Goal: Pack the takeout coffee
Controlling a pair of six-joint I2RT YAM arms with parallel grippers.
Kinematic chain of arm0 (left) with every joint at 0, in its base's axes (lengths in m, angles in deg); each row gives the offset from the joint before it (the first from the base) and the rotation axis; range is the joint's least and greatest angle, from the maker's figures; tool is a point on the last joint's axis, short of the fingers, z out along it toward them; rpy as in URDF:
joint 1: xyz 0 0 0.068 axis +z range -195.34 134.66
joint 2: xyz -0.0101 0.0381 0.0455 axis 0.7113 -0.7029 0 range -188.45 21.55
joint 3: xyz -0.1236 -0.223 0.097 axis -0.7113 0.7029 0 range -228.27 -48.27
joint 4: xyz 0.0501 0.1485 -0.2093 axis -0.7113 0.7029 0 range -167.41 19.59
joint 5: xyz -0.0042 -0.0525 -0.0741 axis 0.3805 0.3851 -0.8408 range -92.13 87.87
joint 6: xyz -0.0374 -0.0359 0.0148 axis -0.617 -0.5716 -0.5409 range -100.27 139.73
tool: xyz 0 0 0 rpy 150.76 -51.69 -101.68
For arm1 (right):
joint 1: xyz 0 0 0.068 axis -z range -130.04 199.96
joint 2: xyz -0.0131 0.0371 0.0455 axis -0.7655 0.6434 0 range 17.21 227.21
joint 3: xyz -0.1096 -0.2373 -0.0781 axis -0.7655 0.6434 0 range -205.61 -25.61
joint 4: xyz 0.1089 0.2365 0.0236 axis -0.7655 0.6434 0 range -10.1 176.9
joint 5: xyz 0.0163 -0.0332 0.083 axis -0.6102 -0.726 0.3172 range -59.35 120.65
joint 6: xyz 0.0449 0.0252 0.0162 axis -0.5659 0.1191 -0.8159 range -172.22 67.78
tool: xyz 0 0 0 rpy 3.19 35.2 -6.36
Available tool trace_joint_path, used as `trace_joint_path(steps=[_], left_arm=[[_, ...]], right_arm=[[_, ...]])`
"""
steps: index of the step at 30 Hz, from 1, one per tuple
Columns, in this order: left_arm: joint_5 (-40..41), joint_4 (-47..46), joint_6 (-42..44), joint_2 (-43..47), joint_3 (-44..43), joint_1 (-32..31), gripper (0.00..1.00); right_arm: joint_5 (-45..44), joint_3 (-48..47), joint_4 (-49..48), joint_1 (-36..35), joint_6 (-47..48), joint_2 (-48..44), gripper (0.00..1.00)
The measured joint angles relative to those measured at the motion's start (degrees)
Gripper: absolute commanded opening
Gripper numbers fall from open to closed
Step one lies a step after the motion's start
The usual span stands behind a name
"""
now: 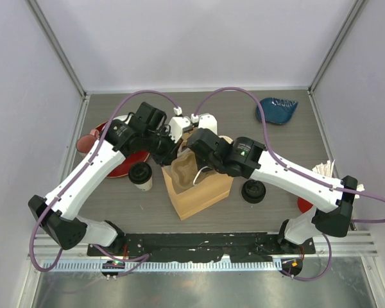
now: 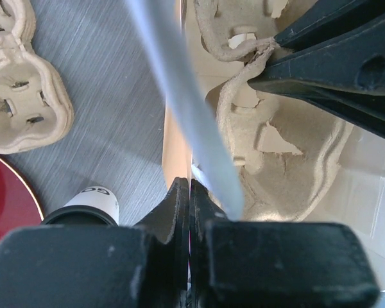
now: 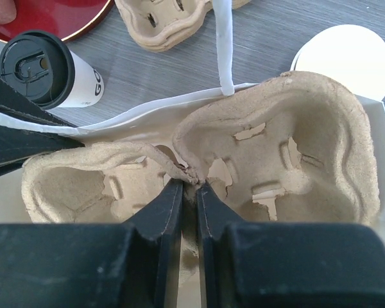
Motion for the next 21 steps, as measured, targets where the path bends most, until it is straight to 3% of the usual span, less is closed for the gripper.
trace_joint_path(steps=[13, 21], left_arm=[[1.16, 0.35, -1.29, 0.0, 0.17, -0.17, 0.0], [5.92, 0.59, -0.87, 0.37, 0.15, -1.18, 0.0]], right_arm=[[-6.4, 0.33, -0.76, -3.04, -4.63, 1.62, 0.01], [-7.15, 2.32, -0.79, -4.48, -8.76, 0.74, 0.01]])
